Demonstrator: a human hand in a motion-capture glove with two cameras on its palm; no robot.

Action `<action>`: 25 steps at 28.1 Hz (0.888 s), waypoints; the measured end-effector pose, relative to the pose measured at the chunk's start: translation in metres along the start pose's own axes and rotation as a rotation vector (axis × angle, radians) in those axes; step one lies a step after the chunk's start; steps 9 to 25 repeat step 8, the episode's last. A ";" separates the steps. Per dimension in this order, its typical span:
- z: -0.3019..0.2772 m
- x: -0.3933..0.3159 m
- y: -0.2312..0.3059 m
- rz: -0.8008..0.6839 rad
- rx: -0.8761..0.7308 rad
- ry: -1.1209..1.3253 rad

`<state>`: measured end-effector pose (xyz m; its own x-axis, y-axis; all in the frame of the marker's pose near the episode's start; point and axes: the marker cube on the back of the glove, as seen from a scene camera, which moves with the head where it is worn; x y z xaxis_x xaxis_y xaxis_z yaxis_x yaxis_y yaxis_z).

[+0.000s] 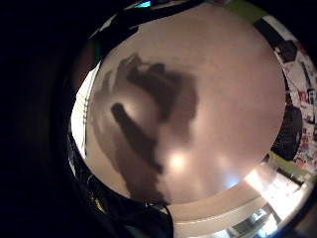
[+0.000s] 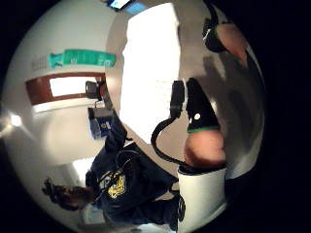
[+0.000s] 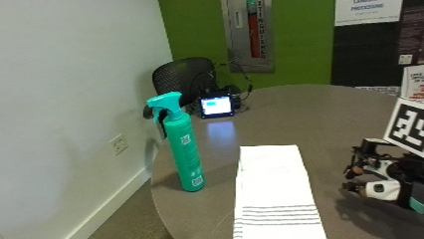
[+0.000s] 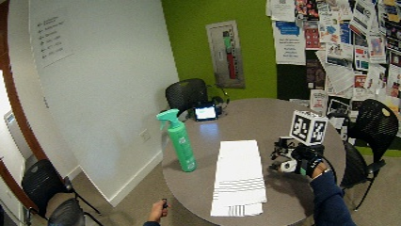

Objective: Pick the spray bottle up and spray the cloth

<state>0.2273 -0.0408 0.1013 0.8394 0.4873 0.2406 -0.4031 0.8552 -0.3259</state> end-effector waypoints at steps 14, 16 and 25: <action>-0.006 0.061 -0.003 0.155 0.238 -0.115; -0.006 0.061 -0.003 0.155 0.238 -0.115; -0.006 0.061 -0.003 0.155 0.238 -0.115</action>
